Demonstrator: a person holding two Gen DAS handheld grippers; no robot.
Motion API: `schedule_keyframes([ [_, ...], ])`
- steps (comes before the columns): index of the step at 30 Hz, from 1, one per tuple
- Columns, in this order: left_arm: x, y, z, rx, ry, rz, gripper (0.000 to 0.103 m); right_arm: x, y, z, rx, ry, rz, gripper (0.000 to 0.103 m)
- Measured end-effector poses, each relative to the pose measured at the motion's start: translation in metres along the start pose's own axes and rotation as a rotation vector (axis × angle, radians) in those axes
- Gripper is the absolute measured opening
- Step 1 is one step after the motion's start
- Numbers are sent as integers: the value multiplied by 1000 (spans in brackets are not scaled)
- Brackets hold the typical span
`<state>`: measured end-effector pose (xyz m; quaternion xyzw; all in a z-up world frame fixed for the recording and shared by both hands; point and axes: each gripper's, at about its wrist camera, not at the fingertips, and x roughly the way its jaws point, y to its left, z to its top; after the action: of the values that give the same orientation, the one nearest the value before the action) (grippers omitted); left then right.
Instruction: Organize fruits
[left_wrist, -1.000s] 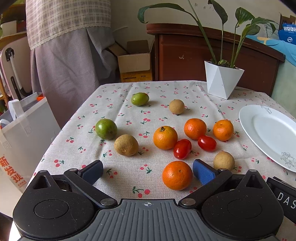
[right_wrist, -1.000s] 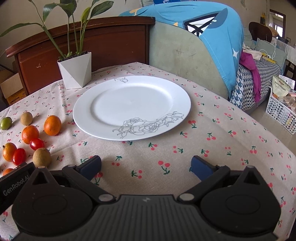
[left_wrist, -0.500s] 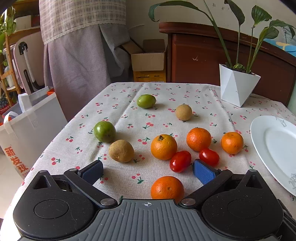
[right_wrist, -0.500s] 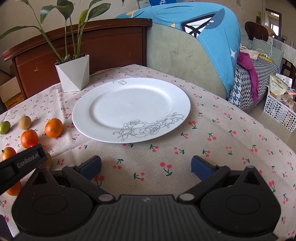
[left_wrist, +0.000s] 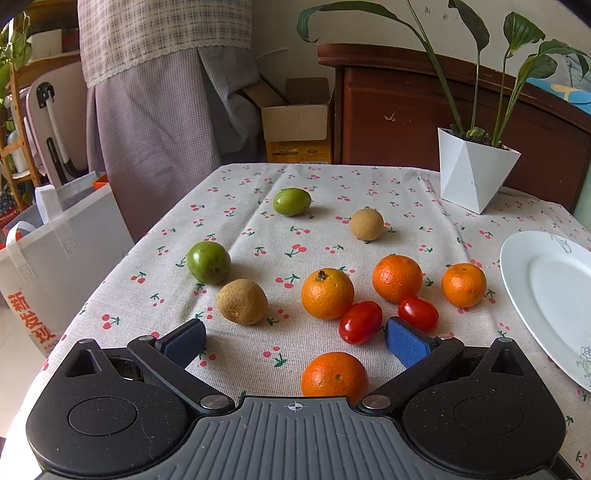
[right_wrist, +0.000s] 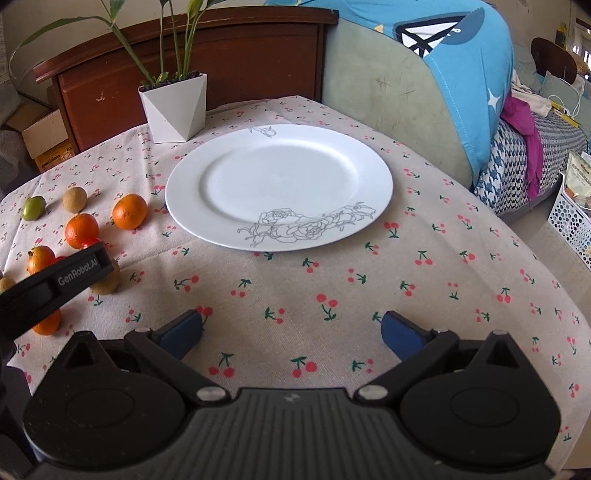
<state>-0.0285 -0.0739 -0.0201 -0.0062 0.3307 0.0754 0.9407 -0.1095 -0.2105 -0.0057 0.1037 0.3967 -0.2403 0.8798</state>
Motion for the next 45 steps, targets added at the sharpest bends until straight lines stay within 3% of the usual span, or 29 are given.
schedule_keyframes([
  [3, 0, 0, 0, 0, 0, 0, 103, -11, -8, -6, 28, 2, -25, 102],
  [6, 0, 0, 0, -1, 0, 0, 103, -21, -6, -11, 4, -16, -112, 102],
  [9, 0, 0, 0, 0, 0, 0, 103, -28, -16, -13, 117, 12, -142, 102],
  [12, 0, 0, 0, 0, 0, 0, 103, -41, -14, -17, 148, -11, -237, 102],
  [17, 0, 0, 0, -1, 0, 0, 103, -55, 10, -20, -5, -43, -331, 102],
  [25, 0, 0, 0, -1, 0, -1, 103, -57, 49, -19, -150, -48, -387, 102],
  [30, 0, 0, 0, -1, 1, -1, 103, -46, 62, -17, -214, -23, -356, 102],
  [40, 0, 0, 0, -1, 1, -1, 103, -21, 24, -7, -100, 32, -208, 102],
  [43, 0, 0, 0, -1, 1, -1, 103, -13, 19, -1, -108, 92, -126, 102],
  [45, 0, 0, 0, -1, 0, -1, 103, -17, 22, 0, -171, 66, -63, 102],
])
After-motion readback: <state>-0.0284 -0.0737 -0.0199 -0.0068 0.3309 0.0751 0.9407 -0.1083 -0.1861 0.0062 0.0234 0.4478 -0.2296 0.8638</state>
